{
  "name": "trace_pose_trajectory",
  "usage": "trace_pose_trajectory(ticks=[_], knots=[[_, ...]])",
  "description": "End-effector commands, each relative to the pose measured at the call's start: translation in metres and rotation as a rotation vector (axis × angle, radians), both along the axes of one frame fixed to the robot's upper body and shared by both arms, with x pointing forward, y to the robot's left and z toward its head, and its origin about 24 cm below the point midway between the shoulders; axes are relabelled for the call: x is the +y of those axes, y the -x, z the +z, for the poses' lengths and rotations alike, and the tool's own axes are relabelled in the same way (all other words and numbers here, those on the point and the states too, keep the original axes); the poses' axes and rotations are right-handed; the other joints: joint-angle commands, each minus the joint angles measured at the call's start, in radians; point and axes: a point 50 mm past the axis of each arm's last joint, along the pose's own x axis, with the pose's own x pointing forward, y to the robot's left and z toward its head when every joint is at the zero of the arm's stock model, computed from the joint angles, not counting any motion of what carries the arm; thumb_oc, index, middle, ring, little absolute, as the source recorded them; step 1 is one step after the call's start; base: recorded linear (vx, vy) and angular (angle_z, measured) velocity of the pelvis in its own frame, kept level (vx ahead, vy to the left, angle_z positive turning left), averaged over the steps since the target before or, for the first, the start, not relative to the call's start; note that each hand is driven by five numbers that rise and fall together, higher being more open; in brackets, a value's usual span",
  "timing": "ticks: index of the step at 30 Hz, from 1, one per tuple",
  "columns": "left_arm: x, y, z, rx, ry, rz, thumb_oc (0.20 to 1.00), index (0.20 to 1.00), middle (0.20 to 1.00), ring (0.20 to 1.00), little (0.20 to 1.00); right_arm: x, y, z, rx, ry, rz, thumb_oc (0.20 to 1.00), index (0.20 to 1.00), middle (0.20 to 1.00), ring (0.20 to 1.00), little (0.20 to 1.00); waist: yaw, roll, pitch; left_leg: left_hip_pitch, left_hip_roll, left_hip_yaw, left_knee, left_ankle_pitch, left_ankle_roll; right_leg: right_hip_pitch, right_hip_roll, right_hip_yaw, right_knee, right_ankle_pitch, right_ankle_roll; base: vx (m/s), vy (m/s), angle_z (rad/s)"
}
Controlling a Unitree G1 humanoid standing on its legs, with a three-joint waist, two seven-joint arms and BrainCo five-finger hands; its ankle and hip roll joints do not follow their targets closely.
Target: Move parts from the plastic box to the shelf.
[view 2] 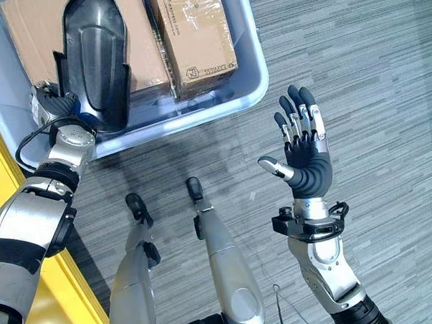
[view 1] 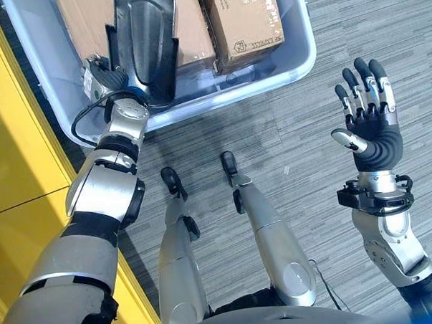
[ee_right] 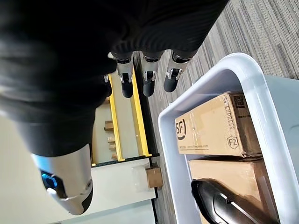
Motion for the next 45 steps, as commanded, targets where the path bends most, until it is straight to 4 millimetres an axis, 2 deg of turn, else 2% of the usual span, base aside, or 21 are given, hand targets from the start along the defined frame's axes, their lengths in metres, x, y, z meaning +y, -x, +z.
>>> trace_pose_trajectory(ticks=[1,10,22,27,29,31,32,35,38,40,41,45], knots=[[0.012,0.004,-0.003,-0.011,0.110,0.036,0.200,0.200,0.200,0.200,0.200,-0.016,0.009,0.012,-0.082,-0.030,-0.055,1.000,1.000,1.000,1.000,1.000,-0.011,-0.006,-0.001,0.100,0.126,-0.038,0.145,-0.163,-0.076,-0.001,-0.048,0.043,-0.072,0.071,0.145,0.00,0.000,0.00],[0.017,0.007,-0.021,0.015,0.229,0.047,0.200,0.200,0.200,0.200,0.200,-0.017,0.009,0.010,-0.061,-0.025,-0.043,1.000,1.000,1.000,1.000,1.000,-0.009,-0.003,-0.001,0.091,0.125,-0.046,0.156,-0.166,-0.076,0.001,-0.048,0.040,-0.067,0.066,0.142,0.00,0.000,0.00],[0.014,0.007,-0.027,0.034,0.231,0.038,0.200,0.200,0.200,0.200,0.200,-0.019,0.010,0.010,-0.059,-0.019,-0.039,1.000,1.000,1.000,1.000,1.000,-0.005,-0.002,-0.001,0.077,0.122,-0.054,0.166,-0.165,-0.075,-0.002,-0.051,0.036,-0.063,0.068,0.139,0.00,0.000,0.00],[0.023,0.011,-0.023,-0.059,0.259,0.057,0.200,0.200,0.200,0.200,0.200,-0.020,0.011,0.011,-0.068,-0.016,-0.051,1.000,1.000,1.000,1.000,1.000,0.002,0.001,-0.001,0.089,0.119,-0.057,0.170,-0.169,-0.075,0.014,-0.051,0.035,-0.064,0.067,0.139,0.00,0.000,0.00],[0.025,0.012,-0.016,-0.099,0.216,0.053,0.200,0.200,0.200,0.200,0.200,-0.019,0.012,0.010,-0.071,-0.014,-0.050,1.000,1.000,1.000,1.000,1.000,0.005,0.001,-0.001,0.095,0.120,-0.057,0.174,-0.171,-0.075,0.021,-0.051,0.036,-0.062,0.066,0.137,0.00,0.000,0.00],[0.022,0.018,-0.018,-0.167,0.143,0.037,0.200,0.200,0.200,0.200,0.200,-0.020,0.015,0.013,-0.095,-0.002,-0.057,1.000,1.000,1.000,1.000,1.000,0.021,0.004,-0.001,0.113,0.119,-0.062,0.180,-0.176,-0.073,0.047,-0.055,0.030,-0.061,0.063,0.134,-0.06,-0.025,0.05],[0.021,0.020,-0.018,-0.201,0.134,0.028,0.200,0.200,0.200,0.200,0.200,-0.021,0.015,0.014,-0.100,-0.003,-0.063,1.000,1.000,1.000,1.000,1.000,0.025,0.001,-0.001,0.108,0.116,-0.060,0.179,-0.152,-0.070,0.044,-0.057,0.030,-0.068,0.088,0.128,-0.09,-0.037,0.05],[0.021,0.027,-0.019,-0.252,0.103,0.019,0.200,0.200,0.200,0.200,0.200,-0.021,0.015,0.014,-0.103,-0.002,-0.074,1.000,1.000,1.000,1.000,1.000,0.036,0.005,-0.001,0.128,0.115,-0.060,0.172,-0.151,-0.070,0.064,-0.059,0.028,-0.071,0.089,0.127,-0.04,-0.001,0.07],[0.023,0.050,-0.028,-0.333,0.021,-0.002,0.200,0.200,0.200,0.200,0.200,-0.022,0.014,0.013,-0.101,-0.004,-0.092,1.000,1.000,1.000,1.000,1.000,0.057,0.015,-0.013,0.169,0.114,-0.057,0.159,-0.151,-0.070,0.108,-0.066,0.022,-0.085,0.089,0.127,0.00,0.007,0.01],[0.023,0.056,-0.034,-0.334,0.009,-0.008,0.200,0.200,0.200,0.200,0.200,-0.022,0.014,0.012,-0.098,-0.002,-0.096,1.000,1.000,1.000,1.000,1.000,0.062,0.016,-0.020,0.182,0.114,-0.055,0.154,-0.152,-0.069,0.120,-0.067,0.022,-0.090,0.089,0.127,0.02,0.009,0.00],[0.030,0.069,-0.046,-0.323,-0.009,0.006,0.200,0.200,0.200,0.200,0.200,-0.024,0.012,0.011,-0.089,-0.001,-0.109,1.000,1.000,1.000,1.000,1.000,0.074,0.021,-0.034,0.208,0.114,-0.053,0.146,-0.154,-0.068,0.147,-0.071,0.019,-0.095,0.086,0.127,0.03,0.025,0.05],[0.027,0.092,-0.056,-0.350,-0.062,-0.039,0.200,0.200,0.200,0.200,0.200,-0.024,0.010,0.009,-0.074,0.008,-0.120,1.000,1.000,1.000,1.000,1.000,0.092,0.031,-0.057,0.255,0.112,-0.056,0.138,-0.160,-0.065,0.202,-0.077,0.016,-0.102,0.081,0.126,0.03,0.022,0.02]])
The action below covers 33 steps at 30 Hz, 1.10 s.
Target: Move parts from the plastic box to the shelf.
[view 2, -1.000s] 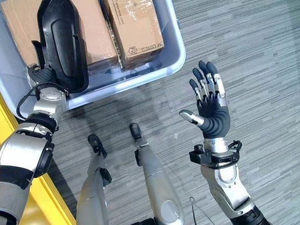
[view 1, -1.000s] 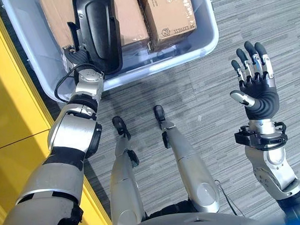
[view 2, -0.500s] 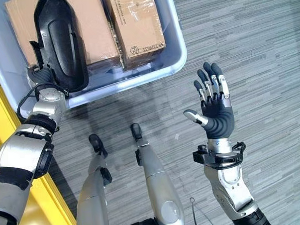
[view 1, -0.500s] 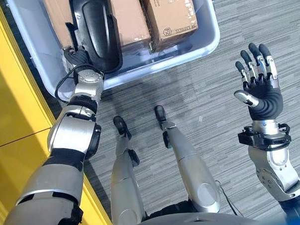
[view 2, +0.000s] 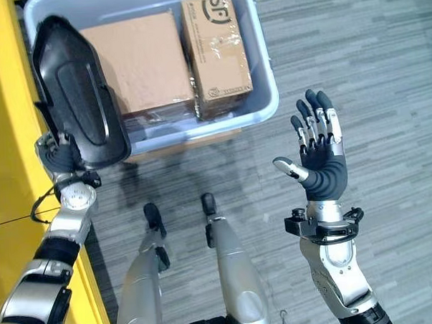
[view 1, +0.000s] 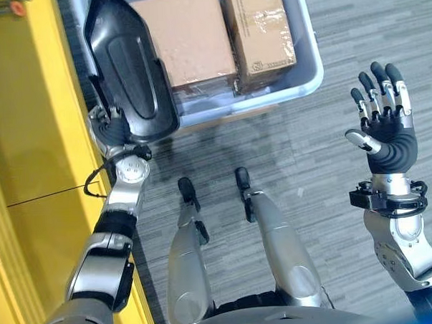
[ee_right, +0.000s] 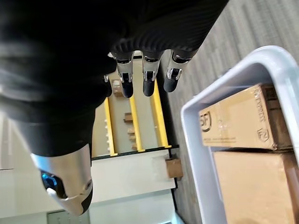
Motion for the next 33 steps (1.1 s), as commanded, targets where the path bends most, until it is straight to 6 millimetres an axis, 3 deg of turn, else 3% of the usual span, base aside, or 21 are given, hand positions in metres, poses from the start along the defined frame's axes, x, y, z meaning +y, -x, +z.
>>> trace_pose_trajectory(ticks=[1,9,14,17,23,25,26,28,29,30,32,33], knots=[[0.008,0.000,0.037,-0.167,-0.109,0.016,0.200,0.200,0.200,0.200,0.200,-0.004,0.008,0.010,-0.083,0.000,-0.031,1.000,1.000,1.000,1.000,1.000,-0.034,-0.013,-0.051,0.111,0.105,-0.046,0.111,-0.143,-0.055,0.056,-0.075,0.030,-0.138,0.097,0.146,0.03,0.021,0.06],[-0.005,0.065,0.028,-0.232,-0.200,-0.184,0.200,0.200,0.200,0.200,0.200,-0.013,0.004,0.004,-0.033,0.045,-0.065,1.000,1.000,1.000,1.000,1.000,0.016,0.038,-0.139,0.226,0.093,-0.061,0.067,-0.150,-0.043,0.204,-0.095,0.006,-0.175,0.076,0.149,0.04,0.031,0.06],[-0.008,0.081,0.021,-0.202,-0.177,-0.266,0.200,0.200,0.200,0.200,0.200,-0.015,0.003,-0.001,0.006,0.073,-0.065,1.000,1.000,1.000,1.000,1.000,0.030,0.058,-0.187,0.263,0.094,-0.077,0.057,-0.146,-0.037,0.249,-0.104,-0.012,-0.167,0.051,0.143,0.05,0.007,0.14],[-0.010,0.100,-0.002,-0.105,-0.109,-0.354,0.200,0.200,0.200,0.200,0.200,-0.019,0.002,-0.014,0.079,0.105,-0.061,1.000,1.000,1.000,1.000,1.000,0.052,0.076,-0.236,0.316,0.094,-0.099,0.049,-0.151,-0.031,0.305,-0.108,-0.045,-0.134,0.007,0.137,0.05,-0.010,0.22],[-0.016,0.126,-0.029,0.010,0.022,-0.437,0.200,0.200,0.200,0.200,0.200,-0.017,0.002,-0.030,0.170,0.103,-0.012,1.000,1.000,1.000,1.000,1.000,0.091,0.075,-0.287,0.368,0.093,-0.145,0.061,-0.148,-0.025,0.391,-0.108,-0.107,-0.089,-0.061,0.122,0.06,-0.079,0.34],[-0.017,0.133,-0.040,0.052,0.069,-0.438,0.200,0.200,0.200,0.200,0.200,-0.015,0.002,-0.034,0.194,0.094,0.011,1.000,1.000,1.000,1.000,1.000,0.115,0.074,-0.306,0.375,0.092,-0.179,0.063,-0.113,-0.029,0.439,-0.104,-0.143,-0.104,-0.074,0.111,0.04,-0.145,0.52],[-0.017,0.139,-0.047,0.095,0.089,-0.448,0.200,0.200,0.200,0.200,0.200,-0.017,0.003,-0.038,0.216,0.104,0.009,1.000,1.000,1.000,1.000,1.000,0.145,0.075,-0.323,0.372,0.094,-0.218,0.058,-0.046,-0.041,0.478,-0.099,-0.188,-0.124,-0.087,0.099,0.03,-0.145,0.57],[-0.017,0.142,-0.049,0.114,0.092,-0.456,0.200,0.200,0.200,0.200,0.200,-0.019,0.004,-0.039,0.222,0.103,-0.001,1.000,1.000,1.000,1.000,1.000,0.147,0.078,-0.327,0.370,0.095,-0.247,0.046,-0.009,-0.050,0.503,-0.098,-0.223,-0.139,-0.090,0.093,0.02,-0.125,0.79],[-0.020,0.145,-0.055,0.120,0.147,-0.472,0.200,0.200,0.200,0.200,0.200,-0.023,0.005,-0.043,0.240,0.108,-0.021,1.000,1.000,1.000,1.000,1.000,0.161,0.080,-0.335,0.366,0.095,-0.280,0.014,0.042,-0.065,0.544,-0.103,-0.288,-0.162,-0.103,0.086,0.00,-0.109,1.31],[-0.020,0.145,-0.054,0.120,0.148,-0.473,0.200,0.200,0.200,0.200,0.200,-0.023,0.005,-0.043,0.239,0.108,-0.021,1.000,1.000,1.000,1.000,1.000,0.157,0.081,-0.337,0.362,0.095,-0.284,0.012,0.047,-0.065,0.544,-0.103,-0.293,-0.167,-0.098,0.086,-0.03,-0.090,1.43],[-0.021,0.142,-0.054,0.113,0.153,-0.478,0.200,0.200,0.200,0.200,0.200,-0.025,0.004,-0.043,0.239,0.117,-0.038,1.000,1.000,1.000,1.000,1.000,0.156,0.079,-0.329,0.316,0.072,-0.263,0.011,0.084,-0.049,0.576,-0.124,-0.378,-0.196,-0.090,0.076,-0.11,-0.057,1.50],[-0.020,0.142,-0.051,0.103,0.147,-0.473,0.200,0.200,0.200,0.200,0.200,-0.023,0.003,-0.042,0.236,0.126,-0.028,1.000,1.000,1.000,1.000,1.000,0.159,0.073,-0.321,0.319,0.056,-0.245,0.062,0.047,-0.035,0.570,-0.133,-0.379,-0.191,-0.085,0.073,-0.14,-0.068,1.22]])
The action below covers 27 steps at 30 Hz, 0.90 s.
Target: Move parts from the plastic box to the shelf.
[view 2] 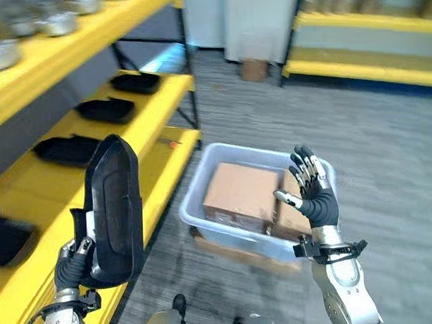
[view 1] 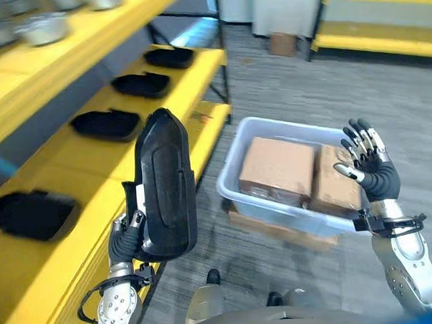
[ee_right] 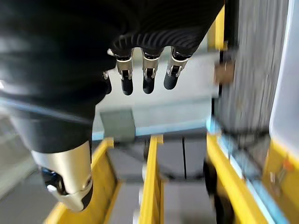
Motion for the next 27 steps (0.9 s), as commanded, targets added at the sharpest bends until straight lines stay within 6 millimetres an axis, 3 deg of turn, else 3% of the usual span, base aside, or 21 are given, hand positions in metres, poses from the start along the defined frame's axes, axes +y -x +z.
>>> trace_pose_trajectory(ticks=[1,2,3,4,5,7,9,15,20,27], knots=[[0.018,-0.029,0.049,-0.242,-0.095,-0.021,0.200,0.200,0.200,0.200,0.200,0.003,-0.007,0.026,-0.140,0.004,0.022,1.000,1.000,1.000,1.000,1.000,-0.067,-0.044,0.060,0.045,0.059,0.004,0.116,0.121,-0.055,0.001,-0.056,0.083,-0.082,0.088,0.094,-0.09,-0.035,1.10],[0.018,-0.029,0.049,-0.242,-0.095,-0.021,0.200,0.200,0.200,0.200,0.200,0.003,-0.008,0.027,-0.141,0.004,0.022,1.000,1.000,1.000,1.000,1.000,-0.068,-0.043,0.059,0.040,0.058,0.003,0.119,0.122,-0.053,0.000,-0.056,0.082,-0.085,0.092,0.094,-0.13,-0.023,0.83],[0.017,-0.031,0.049,-0.250,-0.084,-0.016,0.200,0.200,0.200,0.200,0.200,0.007,-0.008,0.024,-0.131,0.003,0.037,1.000,1.000,1.000,1.000,1.000,-0.070,-0.054,0.058,0.071,0.077,0.074,0.228,0.075,-0.033,-0.003,-0.080,0.051,-0.076,0.094,0.082,-0.10,0.027,0.23],[0.017,-0.032,0.050,-0.248,-0.086,-0.020,0.200,0.200,0.200,0.200,0.200,0.008,-0.008,0.022,-0.119,-0.008,0.035,1.000,1.000,1.000,1.000,1.000,-0.076,-0.052,0.049,0.096,0.088,0.092,0.228,0.050,-0.028,-0.007,-0.087,0.032,-0.066,0.085,0.079,-0.07,0.103,0.48],[0.014,-0.035,0.051,-0.255,-0.086,-0.036,0.200,0.200,0.200,0.200,0.200,0.009,-0.007,0.017,-0.096,-0.030,0.036,1.000,1.000,1.000,1.000,1.000,-0.089,-0.046,0.032,0.167,0.101,0.116,0.215,-0.017,-0.037,-0.010,-0.101,0.008,-0.034,0.070,0.097,0.01,0.170,0.70],[0.010,-0.039,0.052,-0.256,-0.093,-0.055,0.200,0.200,0.200,0.200,0.200,0.008,-0.004,0.015,-0.088,-0.042,0.026,1.000,1.000,1.000,1.000,1.000,-0.108,-0.034,0.005,0.220,0.090,0.142,0.076,-0.050,-0.029,-0.016,-0.124,-0.026,-0.028,0.095,0.128,0.01,0.260,0.88],[0.008,-0.041,0.056,-0.266,-0.104,-0.081,0.200,0.200,0.200,0.200,0.200,0.005,-0.001,0.010,-0.064,-0.048,0.005,1.000,1.000,1.000,1.000,1.000,-0.114,-0.036,-0.008,0.223,0.069,0.158,0.025,-0.108,-0.016,-0.019,-0.162,-0.028,-0.041,0.133,0.157,-0.02,0.317,1.08],[0.014,-0.039,0.062,-0.271,-0.158,-0.079,0.200,0.200,0.200,0.200,0.200,0.002,0.003,0.005,-0.037,-0.037,-0.004,1.000,1.000,1.000,1.000,1.000,-0.106,-0.060,0.004,0.210,0.023,0.170,0.010,-0.142,0.005,-0.015,-0.216,-0.036,-0.088,0.221,0.209,-0.01,0.202,0.17],[0.021,-0.037,0.065,-0.262,-0.200,-0.077,0.200,0.200,0.200,0.200,0.200,0.005,0.001,0.004,-0.026,-0.025,0.014,1.000,1.000,1.000,1.000,1.000,-0.074,-0.096,0.039,0.140,-0.040,0.150,0.070,-0.178,0.026,0.002,-0.272,-0.052,-0.160,0.322,0.259,-0.04,0.194,0.10],[0.022,-0.041,0.072,-0.287,-0.244,-0.074,0.200,0.200,0.200,0.200,0.200,0.016,-0.006,0.003,-0.029,-0.049,0.040,1.000,1.000,1.000,1.000,1.000,-0.047,-0.125,0.058,0.076,-0.110,0.112,0.149,-0.214,0.055,0.035,-0.318,-0.073,-0.203,0.402,0.288,-0.04,0.184,0.34]])
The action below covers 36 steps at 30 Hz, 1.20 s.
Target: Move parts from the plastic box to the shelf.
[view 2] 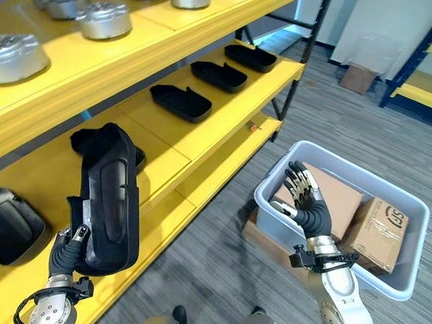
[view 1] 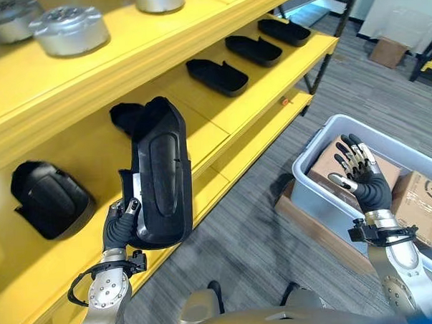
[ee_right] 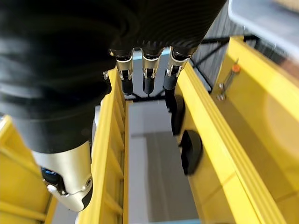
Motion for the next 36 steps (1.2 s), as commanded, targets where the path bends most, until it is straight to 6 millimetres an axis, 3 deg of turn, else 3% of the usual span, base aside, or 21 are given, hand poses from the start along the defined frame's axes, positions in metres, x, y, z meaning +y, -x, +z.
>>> trace_pose_trajectory(ticks=[1,4,5,6,7,9,10,11,12,13,14,16,23,29,31,33,34,36], knots=[[0.005,-0.013,0.050,-0.241,-0.099,-0.028,0.200,0.200,0.200,0.200,0.200,0.008,-0.007,0.014,-0.090,0.003,0.032,1.000,1.000,1.000,1.000,1.000,0.009,-0.011,-0.009,0.039,0.000,-0.009,0.000,-0.067,0.005,0.051,-0.045,0.052,-0.113,0.207,0.093,-0.01,0.260,0.32],[0.003,-0.020,0.057,-0.271,-0.109,-0.053,0.200,0.200,0.200,0.200,0.200,0.014,-0.010,0.010,-0.076,-0.018,0.049,1.000,1.000,1.000,1.000,1.000,0.004,-0.008,-0.034,0.051,-0.032,-0.011,-0.038,-0.057,0.021,0.052,-0.064,0.065,-0.137,0.245,0.101,-0.03,0.298,0.45],[0.003,-0.022,0.059,-0.278,-0.118,-0.055,0.200,0.200,0.200,0.200,0.200,0.017,-0.010,0.009,-0.073,-0.022,0.056,1.000,1.000,1.000,1.000,1.000,-0.001,-0.014,-0.036,0.047,-0.048,-0.004,-0.048,-0.035,0.032,0.042,-0.079,0.062,-0.135,0.261,0.083,-0.04,0.223,0.18],[0.002,-0.025,0.062,-0.291,-0.132,-0.058,0.200,0.200,0.200,0.200,0.200,0.020,-0.011,0.008,-0.067,-0.030,0.071,1.000,1.000,1.000,1.000,1.000,-0.007,-0.011,-0.043,0.062,-0.050,-0.006,-0.070,-0.030,0.037,0.031,-0.079,0.089,-0.122,0.266,0.080,-0.04,0.181,0.06],[0.002,-0.027,0.065,-0.301,-0.148,-0.062,0.200,0.200,0.200,0.200,0.200,0.024,-0.012,0.009,-0.074,-0.037,0.088,1.000,1.000,1.000,1.000,1.000,-0.020,-0.010,-0.042,0.077,-0.050,-0.012,-0.098,-0.017,0.043,0.008,-0.061,0.165,-0.103,0.284,0.073,-0.01,0.173,0.03],[0.000,-0.028,0.063,-0.300,-0.134,-0.069,0.200,0.200,0.200,0.200,0.200,0.029,-0.013,0.011,-0.083,-0.048,0.125,1.000,1.000,1.000,1.000,1.000,-0.042,0.001,-0.038,0.101,-0.038,-0.021,-0.144,0.015,0.057,-0.053,0.033,0.306,-0.052,0.231,0.041,-0.06,0.172,0.03],[0.000,-0.027,0.061,-0.293,-0.132,-0.069,0.200,0.200,0.200,0.200,0.200,0.030,-0.013,0.011,-0.078,-0.049,0.140,1.000,1.000,1.000,1.000,1.000,-0.051,0.007,-0.035,0.110,-0.032,-0.023,-0.162,0.033,0.063,-0.077,0.106,0.353,-0.008,0.169,0.018,-0.07,0.193,-0.03],[-0.001,-0.027,0.058,-0.278,-0.133,-0.077,0.200,0.200,0.200,0.200,0.200,0.029,-0.012,0.010,-0.070,-0.042,0.165,1.000,1.000,1.000,1.000,1.000,-0.064,0.007,-0.038,0.121,-0.030,-0.034,-0.190,0.057,0.070,-0.095,0.230,0.402,0.060,0.068,-0.007,-0.05,0.143,-0.01],[-0.001,-0.026,0.056,-0.266,-0.123,-0.080,0.200,0.200,0.200,0.200,0.200,0.028,-0.011,0.009,-0.065,-0.032,0.176,1.000,1.000,1.000,1.000,1.000,-0.069,-0.003,-0.060,0.120,-0.040,-0.048,-0.206,0.073,0.069,-0.076,0.315,0.432,0.059,-0.004,-0.022,-0.08,0.062,0.38],[-0.002,-0.025,0.050,-0.247,-0.109,-0.078,0.200,0.200,0.200,0.200,0.200,0.027,-0.010,0.008,-0.060,-0.029,0.175,1.000,1.000,1.000,1.000,1.000,-0.082,-0.013,-0.081,0.111,-0.049,-0.069,-0.225,0.096,0.064,-0.068,0.394,0.524,-0.006,-0.038,-0.046,-0.05,-0.012,0.41],[-0.002,-0.025,0.050,-0.246,-0.109,-0.078,0.200,0.200,0.200,0.200,0.200,0.027,-0.010,0.008,-0.059,-0.029,0.175,1.000,1.000,1.000,1.000,1.000,-0.080,-0.013,-0.083,0.112,-0.047,-0.068,-0.227,0.096,0.064,-0.067,0.395,0.526,-0.011,-0.036,-0.047,-0.07,-0.037,0.32],[-0.002,-0.020,0.046,-0.227,-0.102,-0.080,0.200,0.200,0.200,0.200,0.200,0.024,-0.006,0.006,-0.051,-0.022,0.172,1.000,1.000,1.000,1.000,1.000,-0.079,-0.020,-0.096,0.103,-0.059,-0.077,-0.245,0.118,0.058,-0.040,0.420,0.590,-0.093,-0.024,-0.055,-0.07,-0.036,0.09],[-0.003,-0.010,0.042,-0.209,-0.075,-0.078,0.200,0.200,0.200,0.200,0.200,0.018,-0.003,0.004,-0.038,-0.008,0.160,1.000,1.000,1.000,1.000,1.000,-0.064,-0.019,-0.134,0.101,-0.059,-0.088,-0.291,0.158,0.042,0.021,0.416,0.563,-0.207,-0.003,-0.058,-0.06,-0.053,0.17],[-0.005,-0.012,0.038,-0.202,-0.017,-0.089,0.200,0.200,0.200,0.200,0.200,0.018,-0.011,0.009,-0.061,-0.005,0.167,1.000,1.000,1.000,1.000,1.000,-0.032,-0.019,-0.097,0.022,-0.096,-0.129,-0.050,0.087,0.011,0.039,0.394,0.491,-0.194,-0.013,-0.085,-0.07,-0.042,0.50],[-0.008,-0.021,0.043,-0.233,-0.010,-0.105,0.200,0.200,0.200,0.200,0.200,0.016,-0.016,0.015,-0.085,0.000,0.153,1.000,1.000,1.000,1.000,1.000,-0.037,-0.037,-0.077,0.027,-0.010,-0.080,0.106,0.027,0.018,0.023,0.345,0.453,-0.142,-0.021,-0.093,-0.15,0.112,1.31],[-0.009,-0.025,0.044,-0.243,-0.004,-0.096,0.200,0.200,0.200,0.200,0.200,0.016,-0.017,0.013,-0.077,-0.005,0.140,1.000,1.000,1.000,1.000,1.000,-0.050,-0.038,-0.081,0.047,0.076,-0.067,0.119,0.034,0.016,0.014,0.327,0.436,-0.117,-0.037,-0.096,-0.06,0.155,1.10],[-0.012,-0.029,0.046,-0.260,0.011,-0.092,0.200,0.200,0.200,0.200,0.200,0.013,-0.017,0.013,-0.074,-0.002,0.121,1.000,1.000,1.000,1.000,1.000,-0.067,-0.027,-0.092,0.077,0.194,-0.045,0.074,0.097,-0.005,-0.002,0.301,0.410,-0.084,-0.055,-0.091,-0.02,0.248,0.70],[-0.013,-0.033,0.050,-0.281,0.014,-0.091,0.200,0.200,0.200,0.200,0.200,0.009,-0.017,0.013,-0.072,0.000,0.098,1.000,1.000,1.000,1.000,1.000,-0.086,0.002,-0.098,0.106,0.294,-0.030,-0.058,0.182,-0.048,-0.034,0.275,0.377,-0.021,-0.078,-0.077,-0.01,0.257,0.56]])
